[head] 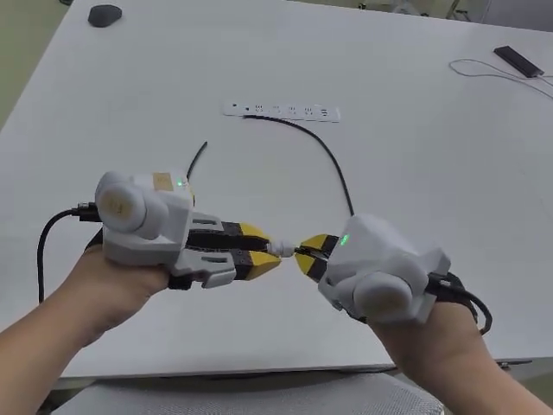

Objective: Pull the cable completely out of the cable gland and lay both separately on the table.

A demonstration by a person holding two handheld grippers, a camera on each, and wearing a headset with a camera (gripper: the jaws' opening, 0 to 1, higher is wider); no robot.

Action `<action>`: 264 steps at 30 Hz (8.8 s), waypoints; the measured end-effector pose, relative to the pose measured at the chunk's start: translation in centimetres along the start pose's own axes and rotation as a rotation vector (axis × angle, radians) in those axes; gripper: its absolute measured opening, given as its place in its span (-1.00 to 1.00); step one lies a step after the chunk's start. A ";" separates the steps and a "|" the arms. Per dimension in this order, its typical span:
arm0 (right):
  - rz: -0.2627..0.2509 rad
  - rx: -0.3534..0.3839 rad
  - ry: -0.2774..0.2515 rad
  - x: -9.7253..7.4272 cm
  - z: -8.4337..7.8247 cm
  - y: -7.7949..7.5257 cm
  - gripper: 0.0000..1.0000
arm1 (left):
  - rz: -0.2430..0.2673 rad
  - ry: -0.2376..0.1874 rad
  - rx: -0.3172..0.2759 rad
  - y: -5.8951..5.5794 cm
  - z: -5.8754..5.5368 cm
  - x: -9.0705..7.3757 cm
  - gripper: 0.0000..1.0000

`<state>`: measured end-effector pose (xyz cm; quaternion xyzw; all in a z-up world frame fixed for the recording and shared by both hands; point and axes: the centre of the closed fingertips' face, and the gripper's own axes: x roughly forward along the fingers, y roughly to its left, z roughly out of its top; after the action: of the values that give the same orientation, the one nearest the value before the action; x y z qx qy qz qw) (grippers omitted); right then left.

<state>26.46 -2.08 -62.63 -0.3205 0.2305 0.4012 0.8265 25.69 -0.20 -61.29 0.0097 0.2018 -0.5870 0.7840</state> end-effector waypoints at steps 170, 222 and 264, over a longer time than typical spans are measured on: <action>-0.069 0.317 0.043 -0.7 -9.3 -2.6 -0.99 | 0.085 0.020 0.002 -0.5 0.1 0.2 -0.71; 0.068 -0.053 -0.012 1.0 0.3 0.6 -1.00 | 0.035 0.030 -0.005 0.4 -0.5 0.0 -0.71; -0.039 0.679 0.166 2.4 -11.7 -2.6 -1.00 | 0.035 0.014 -0.009 0.2 -0.1 -0.1 -0.71</action>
<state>28.52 -10.46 -71.32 -0.0631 0.4109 0.2584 0.8720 25.84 -0.04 -61.35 0.0138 0.2100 -0.5720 0.7928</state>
